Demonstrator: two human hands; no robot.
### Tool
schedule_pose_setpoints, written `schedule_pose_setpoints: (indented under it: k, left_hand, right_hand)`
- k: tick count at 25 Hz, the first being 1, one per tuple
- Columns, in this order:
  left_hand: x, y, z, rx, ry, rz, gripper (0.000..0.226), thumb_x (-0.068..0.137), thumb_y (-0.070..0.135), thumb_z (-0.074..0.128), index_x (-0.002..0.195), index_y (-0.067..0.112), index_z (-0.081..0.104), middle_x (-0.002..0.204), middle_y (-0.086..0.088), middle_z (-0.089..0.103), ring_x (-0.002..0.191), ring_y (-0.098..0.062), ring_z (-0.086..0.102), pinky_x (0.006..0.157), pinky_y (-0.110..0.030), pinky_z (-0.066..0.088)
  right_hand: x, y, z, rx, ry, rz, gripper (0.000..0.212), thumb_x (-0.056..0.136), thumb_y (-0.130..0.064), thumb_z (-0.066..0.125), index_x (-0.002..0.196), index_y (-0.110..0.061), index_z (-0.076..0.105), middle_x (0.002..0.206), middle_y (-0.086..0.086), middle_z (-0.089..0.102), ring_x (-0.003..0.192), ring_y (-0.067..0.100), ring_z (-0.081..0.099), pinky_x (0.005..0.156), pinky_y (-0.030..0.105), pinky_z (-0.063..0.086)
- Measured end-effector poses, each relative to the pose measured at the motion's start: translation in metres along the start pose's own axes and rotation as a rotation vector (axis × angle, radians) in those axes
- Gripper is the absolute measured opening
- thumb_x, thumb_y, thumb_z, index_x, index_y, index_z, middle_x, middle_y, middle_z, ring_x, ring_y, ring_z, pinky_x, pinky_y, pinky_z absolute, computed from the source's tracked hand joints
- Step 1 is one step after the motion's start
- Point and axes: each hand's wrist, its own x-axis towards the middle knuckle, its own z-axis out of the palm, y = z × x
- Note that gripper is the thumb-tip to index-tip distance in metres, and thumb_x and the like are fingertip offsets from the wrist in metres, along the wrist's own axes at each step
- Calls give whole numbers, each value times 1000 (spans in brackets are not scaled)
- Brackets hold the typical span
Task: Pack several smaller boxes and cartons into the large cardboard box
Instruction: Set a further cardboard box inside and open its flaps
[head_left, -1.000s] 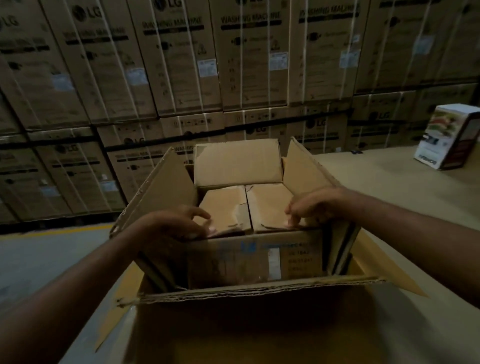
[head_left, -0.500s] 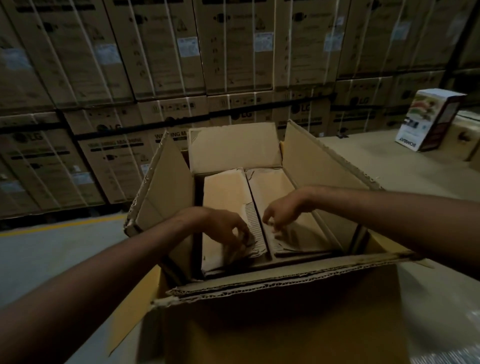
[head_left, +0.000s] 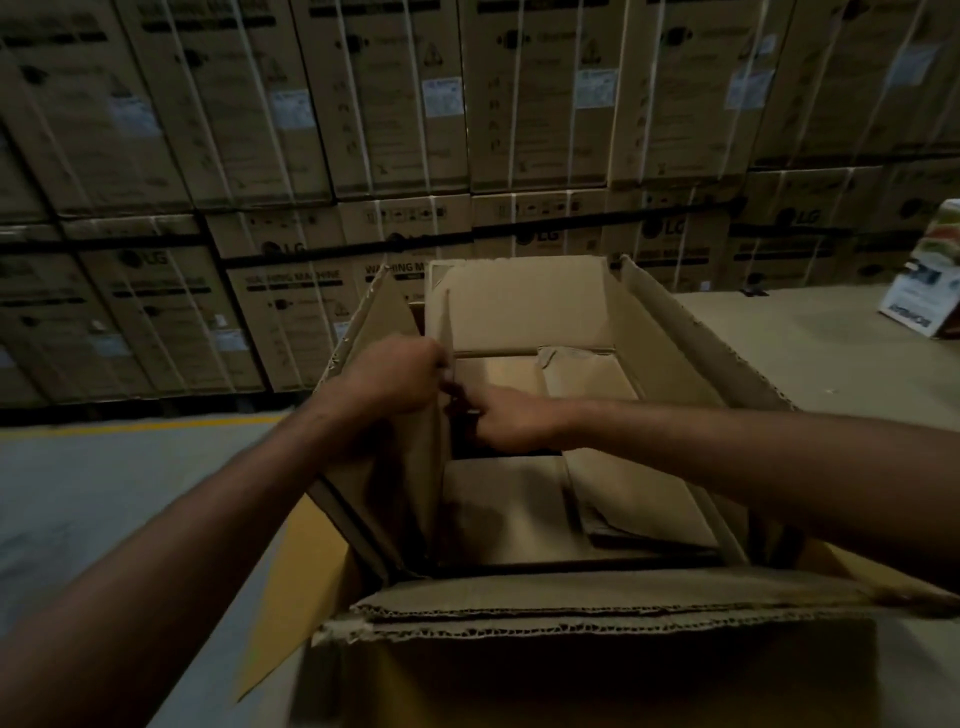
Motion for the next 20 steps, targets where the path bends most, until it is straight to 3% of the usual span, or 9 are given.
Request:
schedule_pose_setpoints:
  k: [2,4,6,9,11,13,16,18,20]
  left_hand:
    - [-8,-13,-3,329,-53,-92,27,100,32,56,125,25,65,142,-8,57,135,-29,46,109,-47,40]
    - [-16,-19,-1,551,-158,-159,31,101,25,55,131,24,61,162,-15,31,153,-37,21,122,-55,21]
    - [-15,-15,-2,579,-172,-146,30,101,21,53,130,23,60,161,-13,34,153,-37,20,124,-55,20]
    - [-9,8,-4,467,-173,-76,24,101,12,51,123,18,61,134,-7,60,124,-26,54,106,-42,46]
    - [-2,22,7,270,-334,-126,24,100,6,51,121,15,58,116,-8,64,98,-24,63,87,-36,57]
    - [7,37,17,170,-491,-134,31,98,5,51,128,10,59,105,-11,64,85,-26,64,79,-36,58]
    - [30,59,31,136,-627,-59,42,96,10,63,137,11,57,115,-6,63,109,-31,65,84,-36,53]
    - [39,77,38,68,-718,12,44,96,11,66,139,12,56,123,-4,61,120,-32,61,91,-37,52]
    - [45,91,48,-29,-734,71,46,98,11,64,143,13,53,138,-8,58,121,-27,58,97,-36,49]
  right_hand:
    - [7,-3,16,-66,-191,-41,76,97,0,53,162,-26,25,161,3,39,140,20,44,112,35,46]
    - [14,-1,28,-104,-264,-64,85,96,-4,60,165,-26,15,167,2,28,148,22,35,118,34,37]
    - [20,6,27,-175,-231,-36,73,97,-11,62,161,-20,28,157,5,43,138,22,47,112,34,44]
    - [8,29,1,-679,-298,175,41,100,-30,63,138,-19,57,125,1,65,100,17,64,84,31,55]
    - [-6,50,-15,-931,-349,275,36,98,-42,62,131,-27,62,123,0,64,106,19,61,86,37,54]
    - [-14,60,-22,-970,-280,247,35,97,-50,55,128,-36,62,121,-4,63,108,18,59,91,42,53]
    - [-21,56,-28,-965,-226,240,20,93,-42,56,110,-37,64,108,-4,62,98,19,61,88,42,54]
    - [-28,49,-39,-952,-205,246,10,95,-34,59,103,-30,64,105,-1,62,90,19,63,76,34,54]
    - [-38,46,-60,-924,-150,204,20,97,-24,59,115,-26,68,111,-1,68,94,17,66,78,33,56]
